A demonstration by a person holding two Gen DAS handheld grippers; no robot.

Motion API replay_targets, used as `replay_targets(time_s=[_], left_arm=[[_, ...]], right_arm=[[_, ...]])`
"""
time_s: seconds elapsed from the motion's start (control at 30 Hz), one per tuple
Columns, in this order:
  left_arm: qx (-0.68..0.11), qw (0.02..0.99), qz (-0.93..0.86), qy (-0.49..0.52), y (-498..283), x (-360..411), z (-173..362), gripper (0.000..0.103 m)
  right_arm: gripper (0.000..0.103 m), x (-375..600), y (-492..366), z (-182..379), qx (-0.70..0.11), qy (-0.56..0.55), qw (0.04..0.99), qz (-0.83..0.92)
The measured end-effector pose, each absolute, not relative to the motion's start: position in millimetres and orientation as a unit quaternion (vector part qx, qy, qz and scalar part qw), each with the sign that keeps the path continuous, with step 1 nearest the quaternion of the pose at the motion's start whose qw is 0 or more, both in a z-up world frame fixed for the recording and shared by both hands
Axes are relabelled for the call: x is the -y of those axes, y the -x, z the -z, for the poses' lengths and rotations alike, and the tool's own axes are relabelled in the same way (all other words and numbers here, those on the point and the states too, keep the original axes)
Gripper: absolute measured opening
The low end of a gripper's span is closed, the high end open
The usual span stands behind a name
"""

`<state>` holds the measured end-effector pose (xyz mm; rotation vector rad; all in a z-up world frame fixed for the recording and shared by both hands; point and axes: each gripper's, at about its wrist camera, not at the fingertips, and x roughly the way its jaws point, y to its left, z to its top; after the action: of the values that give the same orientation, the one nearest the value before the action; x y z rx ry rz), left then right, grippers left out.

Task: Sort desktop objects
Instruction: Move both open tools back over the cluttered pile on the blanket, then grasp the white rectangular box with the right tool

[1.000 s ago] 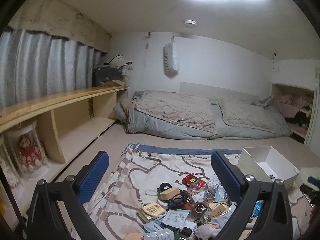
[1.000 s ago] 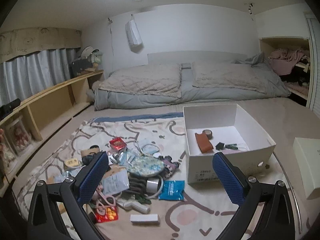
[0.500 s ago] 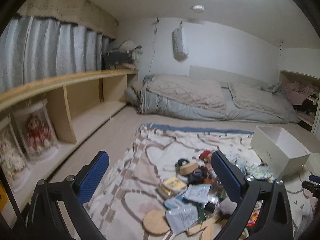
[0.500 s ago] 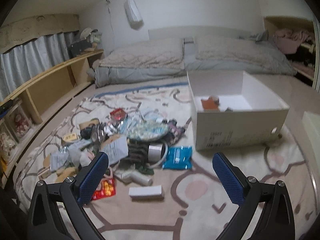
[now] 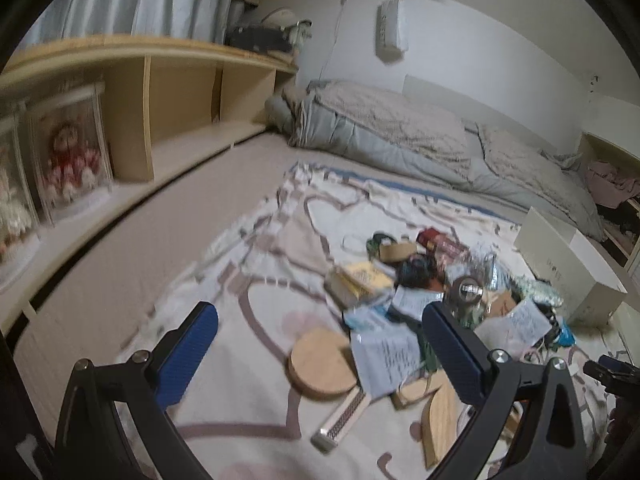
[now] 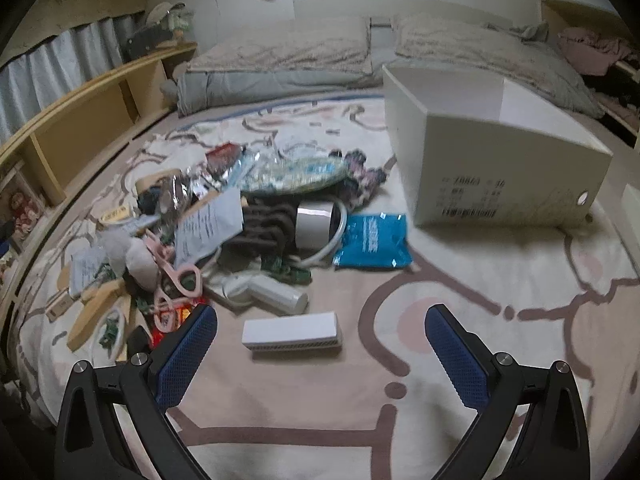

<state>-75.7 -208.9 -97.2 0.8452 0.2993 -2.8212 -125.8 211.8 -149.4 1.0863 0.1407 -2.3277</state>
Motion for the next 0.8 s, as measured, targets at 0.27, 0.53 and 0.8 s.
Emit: replay_targets(time_s=[0.27,0.53,0.8], left_arm=[[-0.092,0.07,0.94,-0.32,70.6,191.9,125.5,0.103],[-0.068,0.069,0.932,-0.349,72.8,175.6,139.9,0.103],[-0.061,0.129,0.911,-0.386,64.9,181.7,156.2,0.103]], right_arm=[[0.103,-191.7,127.1,172.5,-0.077,-0.431,0.282,0.854],[0.103,-185.7,126.5,201.2,-0.123,-0.441,0.244,0.855],[0.103,-189.8,114.9,203.8,-0.123,-0.412,0.24,0.87]])
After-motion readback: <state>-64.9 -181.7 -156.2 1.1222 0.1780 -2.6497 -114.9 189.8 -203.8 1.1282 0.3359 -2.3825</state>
